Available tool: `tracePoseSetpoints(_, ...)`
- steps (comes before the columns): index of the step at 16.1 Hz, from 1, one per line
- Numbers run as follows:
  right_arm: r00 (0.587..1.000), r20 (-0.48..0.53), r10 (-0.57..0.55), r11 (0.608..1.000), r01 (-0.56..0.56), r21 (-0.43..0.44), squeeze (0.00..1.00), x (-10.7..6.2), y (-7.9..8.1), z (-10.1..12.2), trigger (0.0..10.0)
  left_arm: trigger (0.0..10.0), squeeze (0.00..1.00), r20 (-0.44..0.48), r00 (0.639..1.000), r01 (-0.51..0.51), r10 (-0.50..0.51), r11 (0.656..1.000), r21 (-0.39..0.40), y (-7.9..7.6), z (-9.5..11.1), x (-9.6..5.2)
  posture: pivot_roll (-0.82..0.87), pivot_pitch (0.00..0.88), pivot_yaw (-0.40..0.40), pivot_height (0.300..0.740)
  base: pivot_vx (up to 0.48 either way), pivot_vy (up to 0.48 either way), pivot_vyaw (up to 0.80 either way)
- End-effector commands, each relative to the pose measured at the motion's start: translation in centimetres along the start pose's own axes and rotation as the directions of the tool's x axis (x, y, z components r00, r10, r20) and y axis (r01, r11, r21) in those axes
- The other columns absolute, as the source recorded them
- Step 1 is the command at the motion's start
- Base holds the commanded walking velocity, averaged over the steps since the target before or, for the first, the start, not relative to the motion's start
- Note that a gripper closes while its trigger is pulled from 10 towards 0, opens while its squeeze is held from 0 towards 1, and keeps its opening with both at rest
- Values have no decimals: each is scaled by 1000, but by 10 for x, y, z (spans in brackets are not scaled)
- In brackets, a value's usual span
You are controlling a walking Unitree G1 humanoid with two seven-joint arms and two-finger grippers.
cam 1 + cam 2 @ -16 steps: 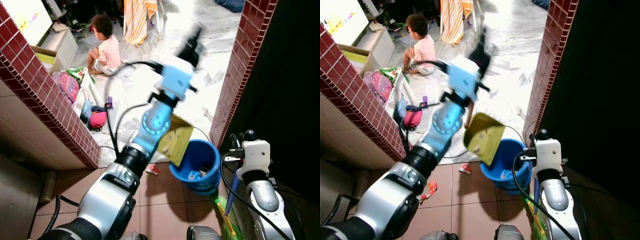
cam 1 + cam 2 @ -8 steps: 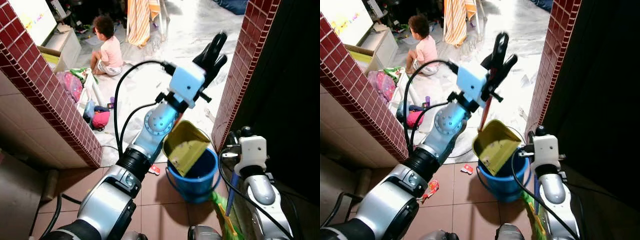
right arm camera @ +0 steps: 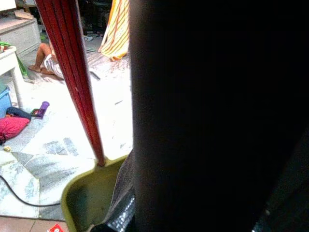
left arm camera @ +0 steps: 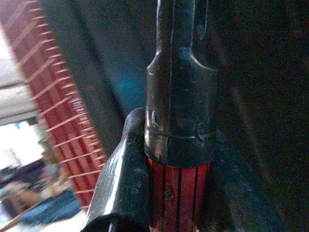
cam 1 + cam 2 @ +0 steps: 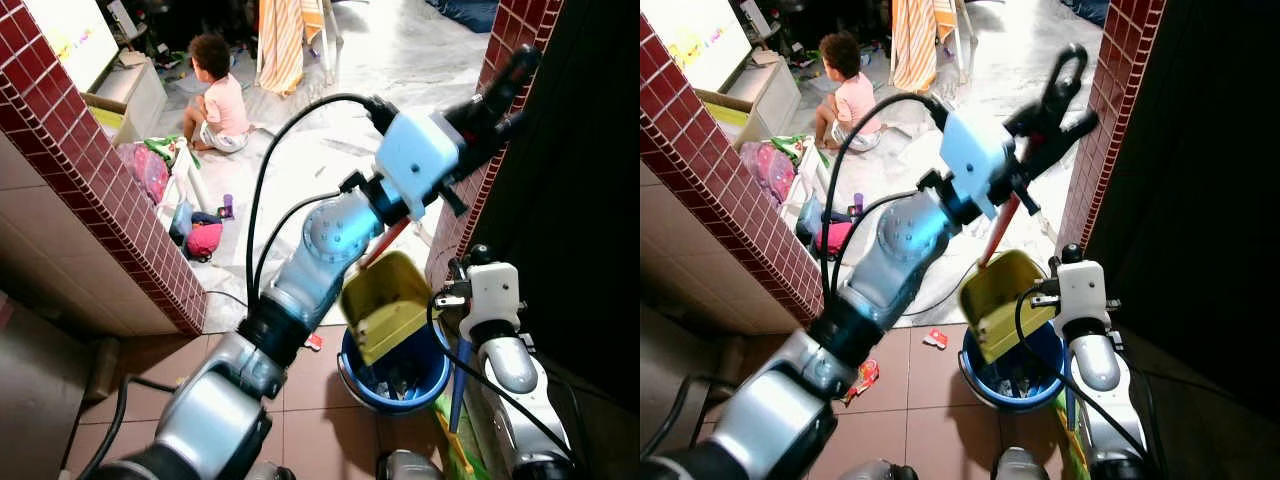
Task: Sweep floor
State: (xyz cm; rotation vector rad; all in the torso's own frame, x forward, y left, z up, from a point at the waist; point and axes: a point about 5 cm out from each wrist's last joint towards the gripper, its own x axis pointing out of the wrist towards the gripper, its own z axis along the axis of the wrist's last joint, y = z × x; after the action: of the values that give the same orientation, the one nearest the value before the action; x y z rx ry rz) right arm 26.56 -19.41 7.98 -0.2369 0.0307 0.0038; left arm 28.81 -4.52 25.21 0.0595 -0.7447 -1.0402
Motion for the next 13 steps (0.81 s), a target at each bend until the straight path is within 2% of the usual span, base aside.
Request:
tracePoseSetpoints(1,1000,8,3,1000,-3,-8,0,4,2,1,10000,10000,0,83,994,74,-77,997,38,-11,18,7,-160,0,61,740,0,0,0)
tracePoseSetpoints(4,1000,23,13,1000,-13,-20,0,13,2,3,10000,10000,0,92,968,222,-234,967,120,-23,27,-10,-142,0,50,740,0,0,0)
tracePoseSetpoints(6,1000,28,14,1000,-14,-25,0,18,1,4,10000,10000,0,53,943,322,-329,940,115,-34,23,-21,-139,0,48,740,0,0,0)
tracePoseSetpoints(8,999,32,16,1000,-16,-26,0,19,2,4,10000,10000,0,40,948,310,-315,946,97,-31,23,-21,-138,0,47,740,0,0,0)
tracePoseSetpoints(10,999,31,23,999,-22,-27,0,20,6,2,10000,10000,0,54,981,182,-189,977,108,-15,27,-14,-137,0,47,740,0,0,0)
tracePoseSetpoints(11,999,31,24,999,-24,-26,0,20,7,1,10000,10000,0,75,997,8,-11,999,49,8,33,-6,-135,0,46,740,0,0,0)
tracePoseSetpoints(13,999,33,25,999,-24,-26,0,22,7,1,10000,10000,0,88,992,-97,95,995,18,23,39,-5,-131,0,42,740,0,0,0)
